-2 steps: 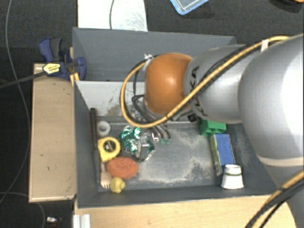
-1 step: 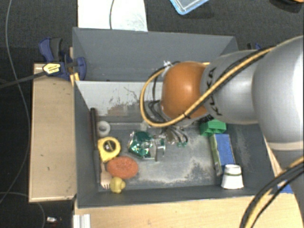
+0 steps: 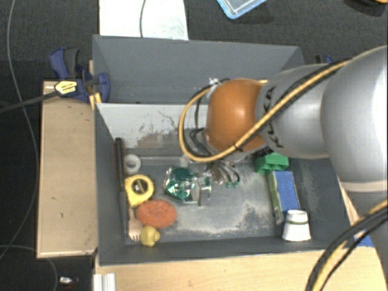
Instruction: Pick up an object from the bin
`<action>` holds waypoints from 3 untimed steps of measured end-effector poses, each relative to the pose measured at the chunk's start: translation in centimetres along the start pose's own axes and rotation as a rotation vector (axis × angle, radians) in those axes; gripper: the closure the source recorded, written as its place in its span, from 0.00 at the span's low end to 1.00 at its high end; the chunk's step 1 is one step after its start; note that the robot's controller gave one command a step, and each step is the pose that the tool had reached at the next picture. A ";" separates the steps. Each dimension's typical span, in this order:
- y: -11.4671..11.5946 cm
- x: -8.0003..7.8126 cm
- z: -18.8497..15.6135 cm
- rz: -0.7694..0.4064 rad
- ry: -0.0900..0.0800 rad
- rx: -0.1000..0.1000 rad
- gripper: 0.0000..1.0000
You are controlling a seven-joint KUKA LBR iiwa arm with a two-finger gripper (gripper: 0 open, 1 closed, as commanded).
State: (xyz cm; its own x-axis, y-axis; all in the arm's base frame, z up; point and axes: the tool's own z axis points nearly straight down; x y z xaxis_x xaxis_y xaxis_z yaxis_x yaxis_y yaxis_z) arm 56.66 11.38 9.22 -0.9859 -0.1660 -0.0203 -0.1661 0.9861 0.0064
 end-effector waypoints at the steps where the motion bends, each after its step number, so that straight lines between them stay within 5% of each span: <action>1: 0.0 0.0 0.0 0.003 0.001 0.000 1.00; 3: 0.0 0.1 0.1 0.006 0.002 0.000 1.00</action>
Offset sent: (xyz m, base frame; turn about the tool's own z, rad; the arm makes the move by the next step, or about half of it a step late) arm 0.0000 0.0000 0.0000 0.0000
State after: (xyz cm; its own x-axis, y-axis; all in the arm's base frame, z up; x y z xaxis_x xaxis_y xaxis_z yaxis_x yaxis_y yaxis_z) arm 56.61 11.34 9.15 -0.9870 -0.1599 -0.0185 -0.1601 0.9871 0.0064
